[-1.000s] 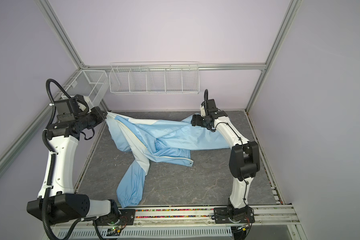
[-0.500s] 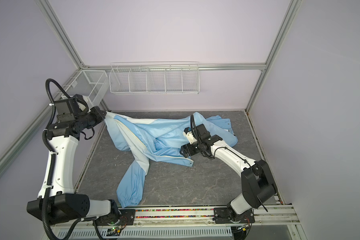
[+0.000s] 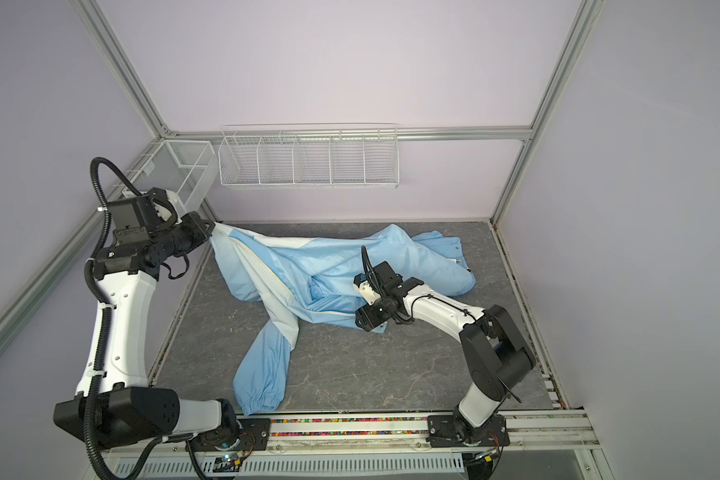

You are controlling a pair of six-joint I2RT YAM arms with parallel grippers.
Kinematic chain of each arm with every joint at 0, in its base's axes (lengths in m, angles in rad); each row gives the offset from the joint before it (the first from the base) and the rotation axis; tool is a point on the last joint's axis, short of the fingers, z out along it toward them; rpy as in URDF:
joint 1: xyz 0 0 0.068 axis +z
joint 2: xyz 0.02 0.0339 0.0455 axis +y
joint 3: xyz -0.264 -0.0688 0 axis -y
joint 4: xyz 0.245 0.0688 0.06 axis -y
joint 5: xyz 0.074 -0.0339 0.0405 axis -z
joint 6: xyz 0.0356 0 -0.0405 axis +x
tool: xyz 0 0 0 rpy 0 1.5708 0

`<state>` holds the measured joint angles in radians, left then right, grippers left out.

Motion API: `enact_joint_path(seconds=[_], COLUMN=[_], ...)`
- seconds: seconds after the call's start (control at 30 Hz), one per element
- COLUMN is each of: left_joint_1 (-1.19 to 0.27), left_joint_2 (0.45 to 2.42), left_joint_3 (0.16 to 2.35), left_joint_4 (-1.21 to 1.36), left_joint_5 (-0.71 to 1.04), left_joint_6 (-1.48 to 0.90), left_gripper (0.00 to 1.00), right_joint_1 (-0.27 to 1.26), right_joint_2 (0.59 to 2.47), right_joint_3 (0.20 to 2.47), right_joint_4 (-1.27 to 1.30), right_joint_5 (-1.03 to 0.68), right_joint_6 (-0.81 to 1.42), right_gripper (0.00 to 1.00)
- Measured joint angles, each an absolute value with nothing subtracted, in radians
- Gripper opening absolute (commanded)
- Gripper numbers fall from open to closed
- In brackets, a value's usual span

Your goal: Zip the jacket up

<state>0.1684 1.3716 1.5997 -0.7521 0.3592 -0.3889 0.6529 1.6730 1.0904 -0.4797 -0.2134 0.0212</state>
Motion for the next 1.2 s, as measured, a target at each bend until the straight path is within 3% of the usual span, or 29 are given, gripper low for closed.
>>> enact_joint_path(seconds=[0.1,0.17,0.27,0.33,0.5,0.7,0.9,1.2], left_joint_1=[0.174,0.178,0.184,0.189,0.206,0.246,0.252,0.252], left_joint_2=[1.374,1.374,1.374,1.374,1.383,1.466,1.595,1.672], left_joint_3=[1.6,1.599,1.597,1.594,1.59,1.632,1.785,1.996], left_joint_4=[-0.752,-0.752,-0.752,-0.749,-0.743,-0.738,-0.734,-0.747], left_joint_5=[0.365,0.368,0.373,0.377,0.381,0.363,0.359,0.329], left_joint_6=[-0.389,-0.389,-0.389,-0.39,-0.392,-0.414,-0.463,-0.516], left_gripper=[0.0,0.0,0.0,0.0,0.0,0.0,0.0,0.0], right_joint_1=[0.667,0.671,0.675,0.682,0.733,0.823,0.805,0.77], right_joint_2=[1.696,1.707,1.713,1.714,1.689,1.475,1.238,1.117], right_joint_3=[1.094,1.098,1.109,1.121,1.155,1.238,1.374,1.475], right_joint_4=[-0.482,-0.481,-0.484,-0.487,-0.524,-0.609,-0.645,-0.706], right_joint_5=[-0.197,-0.184,-0.163,-0.146,-0.12,-0.122,-0.094,-0.207], right_joint_6=[0.018,0.015,0.022,0.024,0.03,0.03,0.029,0.025], right_gripper=[0.6,0.48,0.18,0.08,0.07,0.07,0.07,0.07])
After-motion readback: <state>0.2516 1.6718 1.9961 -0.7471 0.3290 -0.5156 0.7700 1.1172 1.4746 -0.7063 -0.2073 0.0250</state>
